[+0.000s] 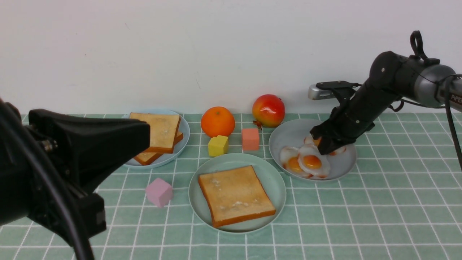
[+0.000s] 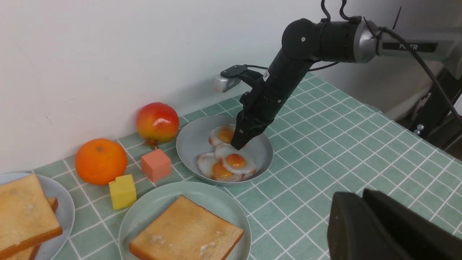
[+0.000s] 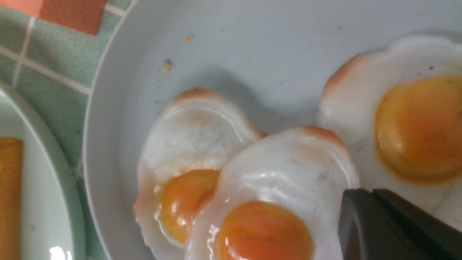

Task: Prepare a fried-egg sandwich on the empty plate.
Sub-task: Use the right arm to grab a fried egg, then use the right arm to place the fried egg on the slice of bread in the middle

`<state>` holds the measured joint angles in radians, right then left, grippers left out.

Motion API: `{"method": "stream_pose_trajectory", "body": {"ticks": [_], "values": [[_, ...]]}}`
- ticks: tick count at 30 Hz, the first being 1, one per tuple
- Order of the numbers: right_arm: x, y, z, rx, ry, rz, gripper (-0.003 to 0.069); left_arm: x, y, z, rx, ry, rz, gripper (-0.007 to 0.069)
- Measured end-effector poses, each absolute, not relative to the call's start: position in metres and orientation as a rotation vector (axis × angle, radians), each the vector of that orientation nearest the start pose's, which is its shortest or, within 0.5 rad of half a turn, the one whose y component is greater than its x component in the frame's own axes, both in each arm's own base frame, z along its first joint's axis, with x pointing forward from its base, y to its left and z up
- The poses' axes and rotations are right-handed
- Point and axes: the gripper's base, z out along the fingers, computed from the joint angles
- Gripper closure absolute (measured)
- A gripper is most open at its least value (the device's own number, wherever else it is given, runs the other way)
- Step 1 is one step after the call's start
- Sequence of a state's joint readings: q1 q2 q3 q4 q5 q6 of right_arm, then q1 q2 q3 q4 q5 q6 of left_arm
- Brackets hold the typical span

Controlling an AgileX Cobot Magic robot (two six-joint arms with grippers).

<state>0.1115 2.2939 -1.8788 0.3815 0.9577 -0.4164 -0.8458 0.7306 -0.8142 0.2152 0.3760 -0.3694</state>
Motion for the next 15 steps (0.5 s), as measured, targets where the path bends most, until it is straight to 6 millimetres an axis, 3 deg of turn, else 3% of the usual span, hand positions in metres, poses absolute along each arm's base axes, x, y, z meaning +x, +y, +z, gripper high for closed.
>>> {"method": "stream_pose_trajectory", "body": {"ticks": [7, 15], "values": [[0.478, 0.082, 0.181, -0.494, 2.73, 0.429, 0.0645, 0.104, -0.106, 0.387, 0.553, 1.728, -0.649, 0.0573], [0.463, 0.081, 0.235, -0.488, 2.67, 0.421, 0.0645, 0.105, -0.102, 0.381, 0.579, 1.781, -0.576, 0.0568]]}}
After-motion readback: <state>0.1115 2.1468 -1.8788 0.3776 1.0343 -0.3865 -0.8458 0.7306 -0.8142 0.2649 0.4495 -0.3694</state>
